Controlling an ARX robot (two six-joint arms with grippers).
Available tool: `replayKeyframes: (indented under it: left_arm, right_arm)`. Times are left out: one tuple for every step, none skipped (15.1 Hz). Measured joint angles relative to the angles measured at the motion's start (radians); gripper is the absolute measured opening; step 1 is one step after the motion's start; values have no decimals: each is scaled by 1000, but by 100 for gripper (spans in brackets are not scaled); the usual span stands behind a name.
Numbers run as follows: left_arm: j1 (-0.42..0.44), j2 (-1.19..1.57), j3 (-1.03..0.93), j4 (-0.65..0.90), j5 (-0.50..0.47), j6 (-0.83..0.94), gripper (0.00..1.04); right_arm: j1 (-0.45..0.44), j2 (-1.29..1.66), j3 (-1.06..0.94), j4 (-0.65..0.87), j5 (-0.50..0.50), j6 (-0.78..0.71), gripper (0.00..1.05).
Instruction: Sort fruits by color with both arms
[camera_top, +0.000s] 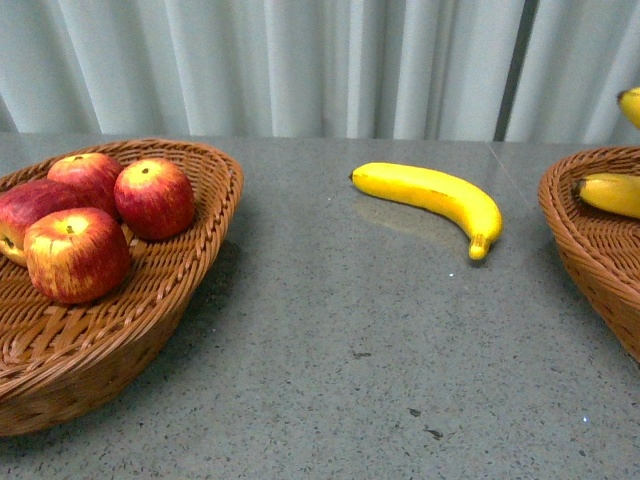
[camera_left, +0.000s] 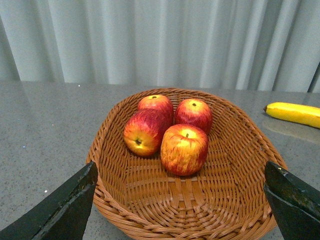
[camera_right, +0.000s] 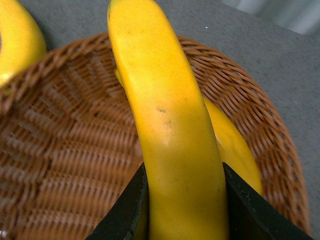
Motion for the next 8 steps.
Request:
replayKeyframes:
  left_arm:
    - [0,0,0,0,0,0,98]
    - [0,0,0,0,0,0,98]
    - [0,0,0,0,0,0,98]
    - [0,0,0,0,0,0,98]
    - [0,0,0,0,0,0,98]
    - [0,0,0,0,0,0,98]
    - [0,0,0,0,0,0,98]
    - [0,0,0,0,0,0,98]
  right_arm:
    - [-31,-19,-16,-8,-3,-52,33]
    - [-46,-43,-36,-12,-4,-112,33]
    - [-48,-60,-42,-38,-11,-159,33]
    - [-47,-64,-46,-35,-19,-196,40]
    - [-40,-67,-47,-35,-24,-207,51]
    - [-29,-68,-45,-30,-24,-207,62]
    - [-6,-68,-32,-30,-20,-202,75]
    - [29,-68,-6,-26,-15,-192,88]
